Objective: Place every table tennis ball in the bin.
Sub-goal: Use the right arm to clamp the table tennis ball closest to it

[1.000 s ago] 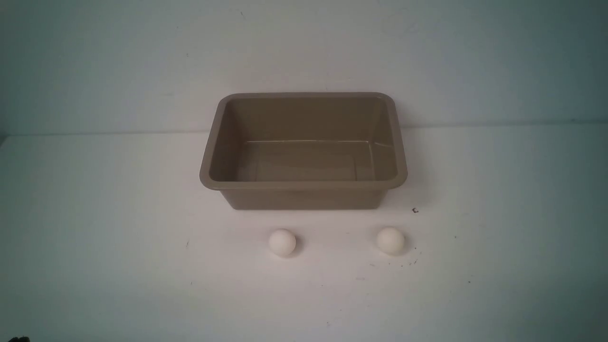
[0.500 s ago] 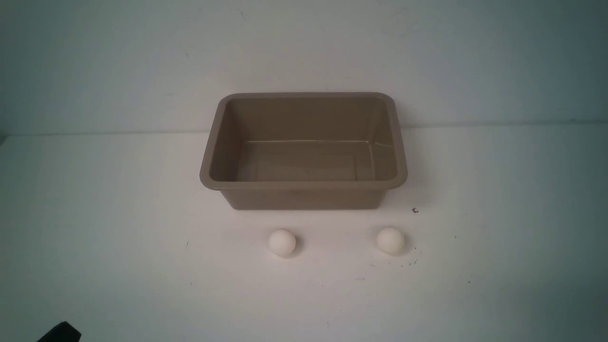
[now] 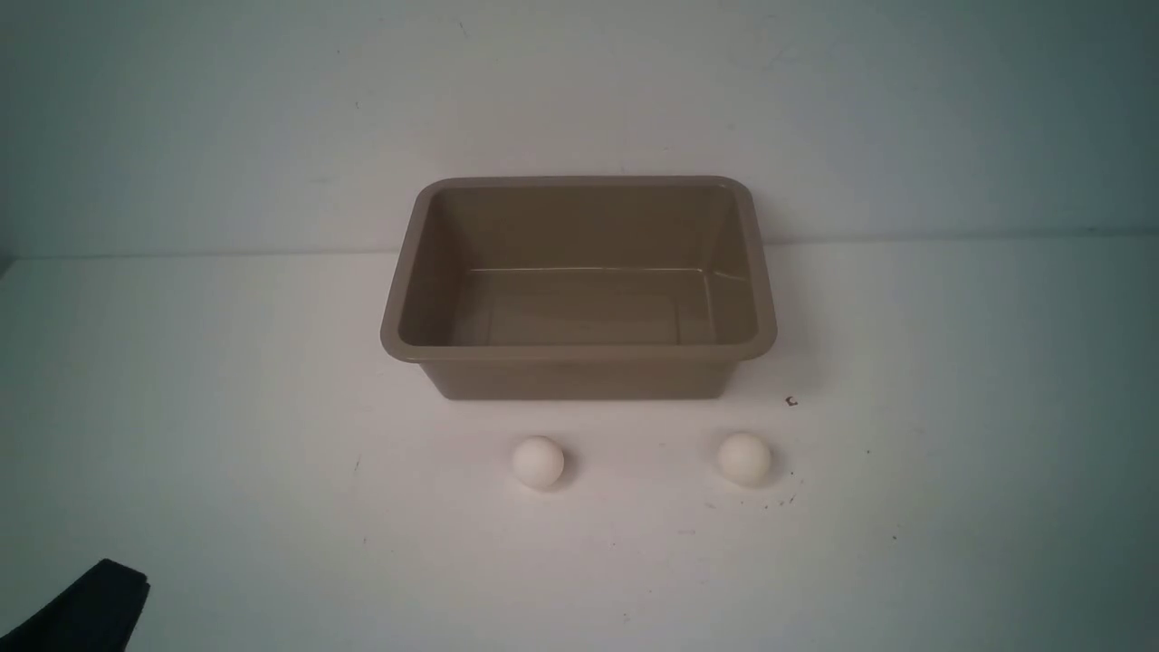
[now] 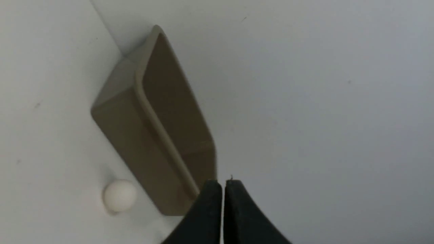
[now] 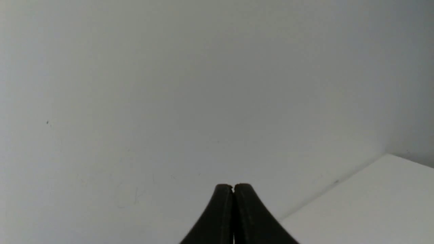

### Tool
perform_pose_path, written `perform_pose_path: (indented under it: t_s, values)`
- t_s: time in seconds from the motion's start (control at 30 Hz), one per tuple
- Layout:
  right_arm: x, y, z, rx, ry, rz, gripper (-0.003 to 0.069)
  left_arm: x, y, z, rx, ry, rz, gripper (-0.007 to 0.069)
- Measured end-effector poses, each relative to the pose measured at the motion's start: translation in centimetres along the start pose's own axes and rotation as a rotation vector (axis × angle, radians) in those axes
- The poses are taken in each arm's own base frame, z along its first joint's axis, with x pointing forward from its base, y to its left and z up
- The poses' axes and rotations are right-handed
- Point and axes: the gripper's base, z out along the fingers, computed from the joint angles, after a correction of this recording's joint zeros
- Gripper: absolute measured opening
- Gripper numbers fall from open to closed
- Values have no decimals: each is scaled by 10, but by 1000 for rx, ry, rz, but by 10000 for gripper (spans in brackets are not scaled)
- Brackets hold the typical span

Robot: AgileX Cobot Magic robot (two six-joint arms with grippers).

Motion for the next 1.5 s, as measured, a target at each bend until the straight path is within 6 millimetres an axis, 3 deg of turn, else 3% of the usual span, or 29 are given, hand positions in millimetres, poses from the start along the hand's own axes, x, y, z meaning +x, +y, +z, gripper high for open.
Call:
perform_pose_path:
  t_s: [0.27,0.33,0.5,0.7,0.83,0.93,1.03,1.1,1.33,1.5]
  values:
    - [-5,-1,0,4,-60,131,-18,-10,-4,-1,50,-100,-215,-4]
    - [-9,-2,0,8,-96,203,-18,-10,-4,-1,54,-107,-199,-4]
    - [-16,-5,-2,17,-185,378,-18,-12,-9,-1,58,-121,27,-4]
    - [-18,-5,-2,11,-210,458,-18,-20,-55,-10,158,-190,389,-4]
    - [-16,-1,-1,-15,-179,367,-18,-20,-85,-19,249,-206,583,-4]
    - [-21,14,0,-68,-66,208,-18,-17,-106,-23,307,-191,726,-4]
    - [-46,38,1,-118,-24,29,-18,-17,-123,-17,327,-149,823,-4]
    - [-81,61,3,-128,-7,-154,-18,-20,-135,-8,317,-115,885,-4]
    - [-159,108,33,-33,157,-579,-18,-26,-157,20,215,37,1149,-4]
    - [-162,122,59,-83,312,-637,-18,-28,-159,33,138,164,1233,-4]
